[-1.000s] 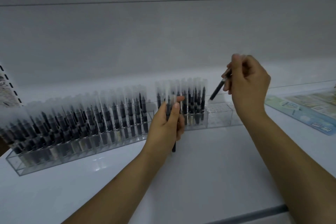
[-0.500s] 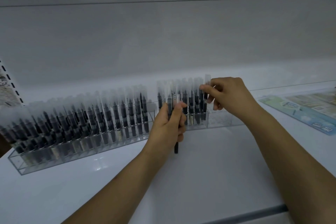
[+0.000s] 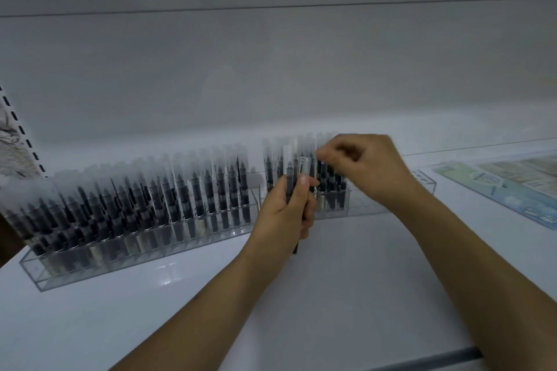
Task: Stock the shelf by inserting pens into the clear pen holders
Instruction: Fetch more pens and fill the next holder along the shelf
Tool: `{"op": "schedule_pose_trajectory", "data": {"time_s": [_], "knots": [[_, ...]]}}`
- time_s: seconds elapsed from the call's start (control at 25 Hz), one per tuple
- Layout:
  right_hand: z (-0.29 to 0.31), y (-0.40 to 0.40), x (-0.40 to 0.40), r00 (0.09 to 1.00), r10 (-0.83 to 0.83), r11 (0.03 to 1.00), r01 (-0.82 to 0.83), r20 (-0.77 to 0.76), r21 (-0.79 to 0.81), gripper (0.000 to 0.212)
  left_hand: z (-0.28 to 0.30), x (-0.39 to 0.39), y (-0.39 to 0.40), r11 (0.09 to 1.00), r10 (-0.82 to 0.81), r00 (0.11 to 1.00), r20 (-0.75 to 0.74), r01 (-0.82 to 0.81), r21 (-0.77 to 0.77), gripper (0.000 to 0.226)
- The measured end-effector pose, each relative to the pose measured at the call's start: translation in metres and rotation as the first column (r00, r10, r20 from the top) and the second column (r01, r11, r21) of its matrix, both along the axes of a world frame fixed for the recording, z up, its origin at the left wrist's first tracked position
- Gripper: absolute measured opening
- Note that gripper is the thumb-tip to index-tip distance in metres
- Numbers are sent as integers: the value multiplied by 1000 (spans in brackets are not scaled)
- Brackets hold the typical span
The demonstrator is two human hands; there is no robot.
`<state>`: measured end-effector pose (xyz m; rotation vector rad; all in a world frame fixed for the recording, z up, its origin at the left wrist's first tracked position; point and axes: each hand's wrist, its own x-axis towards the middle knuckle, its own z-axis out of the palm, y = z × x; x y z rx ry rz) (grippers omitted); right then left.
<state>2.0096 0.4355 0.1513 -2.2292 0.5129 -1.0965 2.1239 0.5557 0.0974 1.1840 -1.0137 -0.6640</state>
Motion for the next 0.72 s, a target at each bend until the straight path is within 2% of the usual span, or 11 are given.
{"op": "schedule_pose_trajectory", "data": {"time_s": [0.08, 0.16, 0.24, 0.28, 0.32, 0.4, 0.44, 0.48, 0.56, 0.64, 0.72], "knots": [[-6, 9, 10, 988, 130, 991, -129, -88, 20, 30, 1, 0, 0, 1000, -22, 1000, 2, 22, 15, 27], [-8, 7, 13, 985, 154, 988, -153, -75, 24, 23, 2, 0, -1, 999, -30, 1000, -2, 30, 23, 29], [-6, 2, 9, 992, 125, 990, -127, 34, 66, 18, 3, -3, 0, 999, -28, 1000, -3, 28, 40, 30], [-4, -1, 5, 984, 74, 987, -96, 162, 131, 18, 2, -4, 0, 998, -31, 1000, 3, 31, 55, 31], [-1, -6, 0, 938, -25, 978, -48, 345, 204, 20, 2, -5, 1, 997, -36, 999, 16, 35, 70, 31], [8, -19, -13, 690, -280, 951, 102, 668, 293, 24, 0, -5, 0, 994, -29, 998, 49, 24, 103, 30], [10, -27, -18, 589, -359, 932, 193, 724, 306, 24, -1, -5, 0, 992, -14, 999, 51, 7, 128, 30], [9, -33, -21, 568, -400, 916, 276, 720, 291, 23, -1, -5, 0, 988, 2, 999, 39, -8, 156, 31], [1, -41, -17, 695, -415, 907, 364, 587, 210, 19, -1, -6, -1, 978, 16, 1000, -1, -15, 207, 34], [-9, -43, -7, 826, -383, 922, 367, 412, 123, 18, 0, -7, -2, 968, 14, 999, -43, -3, 250, 38], [-14, -46, -2, 891, -338, 940, 332, 303, 74, 19, 3, -8, -2, 959, 13, 992, -128, 24, 281, 42]]}}
